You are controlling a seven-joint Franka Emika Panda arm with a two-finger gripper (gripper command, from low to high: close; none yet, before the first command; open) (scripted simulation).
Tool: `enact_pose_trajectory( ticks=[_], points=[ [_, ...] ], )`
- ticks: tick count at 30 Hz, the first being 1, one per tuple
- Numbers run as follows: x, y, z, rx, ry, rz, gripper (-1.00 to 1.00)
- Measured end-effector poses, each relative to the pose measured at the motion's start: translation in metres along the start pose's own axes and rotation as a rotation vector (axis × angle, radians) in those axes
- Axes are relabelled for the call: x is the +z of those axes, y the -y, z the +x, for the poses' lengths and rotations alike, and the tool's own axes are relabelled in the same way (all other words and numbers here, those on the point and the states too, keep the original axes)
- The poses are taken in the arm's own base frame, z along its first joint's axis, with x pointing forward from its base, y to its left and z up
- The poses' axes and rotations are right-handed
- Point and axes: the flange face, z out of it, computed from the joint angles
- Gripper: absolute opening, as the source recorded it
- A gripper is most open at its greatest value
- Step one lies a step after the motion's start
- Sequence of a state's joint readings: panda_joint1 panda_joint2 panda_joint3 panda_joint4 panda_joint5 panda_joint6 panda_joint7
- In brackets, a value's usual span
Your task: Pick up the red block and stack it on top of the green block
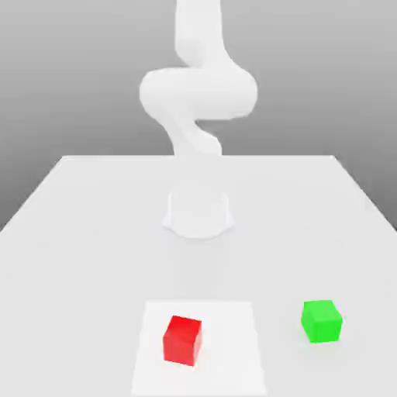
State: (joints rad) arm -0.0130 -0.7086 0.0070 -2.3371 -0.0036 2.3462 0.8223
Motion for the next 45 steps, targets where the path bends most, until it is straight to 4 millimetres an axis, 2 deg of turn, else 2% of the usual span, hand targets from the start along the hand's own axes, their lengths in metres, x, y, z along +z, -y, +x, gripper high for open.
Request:
enact_pose_trajectory(
  ticks=[3, 7, 11, 14, 18, 21, 27, 28, 35, 40, 41, 42, 45],
  points=[
    [0.071, -0.012, -0.008, 0.028, 0.061, -0.084, 0.0],
    [0.155, -0.038, -0.026, 0.066, 0.139, -0.19, 0.0],
    [0.229, -0.076, -0.054, 0.104, 0.218, -0.294, 0.0],
    [0.278, -0.109, -0.081, 0.134, 0.277, -0.372, 0.0],
    [0.331, -0.16, -0.123, 0.176, 0.357, -0.476, 0.0],
    [0.361, -0.199, -0.158, 0.206, 0.417, -0.55, 0.0],
    [0.411, -0.237, -0.195, 0.214, 0.434, -0.572, 0.0],
    [0.416, -0.241, -0.198, 0.214, 0.435, -0.573, -1.0],
    [0.415, -0.24, -0.197, 0.214, 0.434, -0.573, -1.0],
    [0.379, -0.217, -0.175, 0.214, 0.434, -0.573, -1.0],
    [0.373, -0.206, -0.178, 0.204, 0.438, -0.569, -1.0],
    [0.368, -0.189, -0.19, 0.178, 0.447, -0.562, -1.0],
    [0.349, -0.128, -0.254, 0.061, 0.483, -0.53, -1.0]
  ],
)
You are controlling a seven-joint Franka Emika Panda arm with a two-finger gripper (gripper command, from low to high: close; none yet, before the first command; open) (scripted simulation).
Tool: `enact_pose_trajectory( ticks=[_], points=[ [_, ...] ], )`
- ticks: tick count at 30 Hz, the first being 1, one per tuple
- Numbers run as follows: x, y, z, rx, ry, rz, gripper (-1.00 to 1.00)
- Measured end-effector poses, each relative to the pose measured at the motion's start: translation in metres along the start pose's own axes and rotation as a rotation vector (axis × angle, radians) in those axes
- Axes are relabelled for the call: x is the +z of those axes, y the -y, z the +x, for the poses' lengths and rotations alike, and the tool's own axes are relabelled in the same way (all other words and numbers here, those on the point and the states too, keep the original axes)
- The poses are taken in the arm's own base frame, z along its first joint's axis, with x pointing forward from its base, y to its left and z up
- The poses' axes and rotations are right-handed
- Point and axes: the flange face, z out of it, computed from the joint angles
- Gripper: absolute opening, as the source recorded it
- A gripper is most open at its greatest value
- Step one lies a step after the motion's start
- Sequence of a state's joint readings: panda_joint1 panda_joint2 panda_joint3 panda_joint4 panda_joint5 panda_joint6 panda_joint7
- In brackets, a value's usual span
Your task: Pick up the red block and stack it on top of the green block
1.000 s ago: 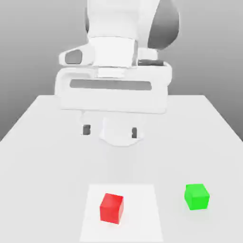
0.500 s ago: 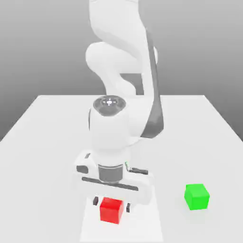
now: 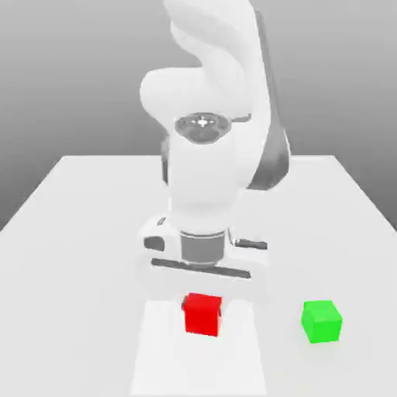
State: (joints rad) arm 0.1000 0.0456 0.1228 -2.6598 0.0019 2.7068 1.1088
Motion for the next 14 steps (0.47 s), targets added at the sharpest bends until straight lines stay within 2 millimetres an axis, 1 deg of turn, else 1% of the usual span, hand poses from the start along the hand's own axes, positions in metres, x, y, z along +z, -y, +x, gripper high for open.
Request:
enact_pose_trajectory(
  ticks=[2, 4, 5, 6, 7, 8, 10, 11, 14],
  points=[
    [-0.008, 0.021, -0.05, -0.067, 0.0, -0.001, -1.0],
    [-0.015, 0.035, -0.102, -0.132, -0.001, -0.002, -1.0],
    [-0.016, 0.04, -0.129, -0.171, -0.002, -0.003, -1.0],
    [-0.011, 0.043, -0.154, -0.218, -0.004, -0.003, -1.0],
    [-0.002, 0.043, -0.149, -0.202, -0.005, -0.003, -1.0],
    [0.007, 0.042, -0.132, -0.157, -0.005, -0.003, -1.0],
    [0.029, 0.041, -0.125, -0.14, -0.006, -0.003, -1.0],
    [0.039, 0.04, -0.125, -0.139, -0.005, -0.004, 1.0],
    [0.039, 0.04, -0.125, -0.139, -0.005, -0.004, 1.0]
  ],
)
